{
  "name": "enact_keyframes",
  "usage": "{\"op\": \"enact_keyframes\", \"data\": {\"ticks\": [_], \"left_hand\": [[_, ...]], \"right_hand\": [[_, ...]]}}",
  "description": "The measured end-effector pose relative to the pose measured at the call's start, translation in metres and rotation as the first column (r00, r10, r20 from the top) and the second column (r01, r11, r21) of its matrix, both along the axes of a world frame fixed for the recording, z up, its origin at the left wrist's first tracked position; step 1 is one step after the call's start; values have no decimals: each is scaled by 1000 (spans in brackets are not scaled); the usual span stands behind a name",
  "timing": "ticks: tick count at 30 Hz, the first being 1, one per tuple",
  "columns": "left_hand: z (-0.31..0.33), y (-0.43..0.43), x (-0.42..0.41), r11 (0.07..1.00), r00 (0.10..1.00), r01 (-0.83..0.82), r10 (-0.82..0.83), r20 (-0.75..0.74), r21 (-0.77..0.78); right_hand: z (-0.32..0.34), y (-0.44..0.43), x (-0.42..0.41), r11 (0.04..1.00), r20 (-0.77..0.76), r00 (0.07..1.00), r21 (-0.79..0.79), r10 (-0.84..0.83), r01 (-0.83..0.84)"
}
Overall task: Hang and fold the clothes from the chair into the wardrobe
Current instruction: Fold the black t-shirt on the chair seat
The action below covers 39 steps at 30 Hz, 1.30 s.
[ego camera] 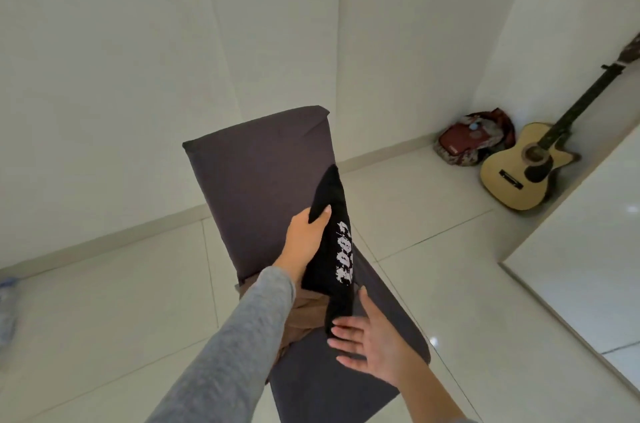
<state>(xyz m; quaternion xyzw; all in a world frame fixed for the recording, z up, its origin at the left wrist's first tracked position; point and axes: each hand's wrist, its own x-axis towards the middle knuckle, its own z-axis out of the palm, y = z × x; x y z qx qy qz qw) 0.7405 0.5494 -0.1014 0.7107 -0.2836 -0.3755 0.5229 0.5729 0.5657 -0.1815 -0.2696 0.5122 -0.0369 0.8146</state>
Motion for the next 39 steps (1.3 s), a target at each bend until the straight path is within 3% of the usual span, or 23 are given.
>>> {"op": "enact_keyframes", "data": {"ticks": [3, 5, 6, 8, 10, 14, 20, 22, 25, 28, 32, 36, 39], "left_hand": [[10, -9, -26, 995, 961, -87, 73, -267, -41], [23, -13, -44, 990, 904, -121, 80, -421, -73], [31, -18, -55, 988, 876, -124, 66, -477, -91], [41, -25, -69, 985, 831, -128, 42, -555, -118], [53, -32, -88, 984, 795, -94, -19, -607, -153], [72, -47, -125, 974, 721, -19, -143, -678, -226], [105, -61, -193, 926, 596, 98, -348, -724, -365], [117, -63, -221, 900, 550, 100, -405, -730, -424], [139, -61, -274, 844, 399, 68, -511, -761, -531], [158, -54, -321, 835, 291, 64, -540, -790, -547], [170, -49, -402, 726, 328, 321, -687, -648, -608], [161, -61, -482, 530, 174, 656, -799, -575, -537], [155, -68, -561, 444, 153, 762, -831, -534, -472]], "right_hand": [[4, 12, -17, 986, 176, 982, 161, -67, 39], [15, 9, -22, 957, 302, 921, 229, -245, 179], [25, 4, -24, 911, 354, 849, 274, -393, 308], [43, -11, -28, 733, 390, 621, 371, -680, 570], [65, -32, -44, 588, 362, 472, 362, -804, 723], [102, -76, -93, 479, 338, 395, 218, -854, 850], [188, -107, -190, 361, 530, 265, 84, -806, 929], [219, -105, -219, 319, 560, 251, 25, -790, 947], [260, -96, -280, 239, 638, 245, -97, -730, 966], [288, -84, -341, 168, 701, 268, -210, -661, 963], [311, -56, -435, 138, 754, 340, -320, -563, 937], [313, -24, -524, 202, 662, 519, -497, -541, 844], [304, 1, -594, 227, 511, 601, -615, -614, 755]]}}
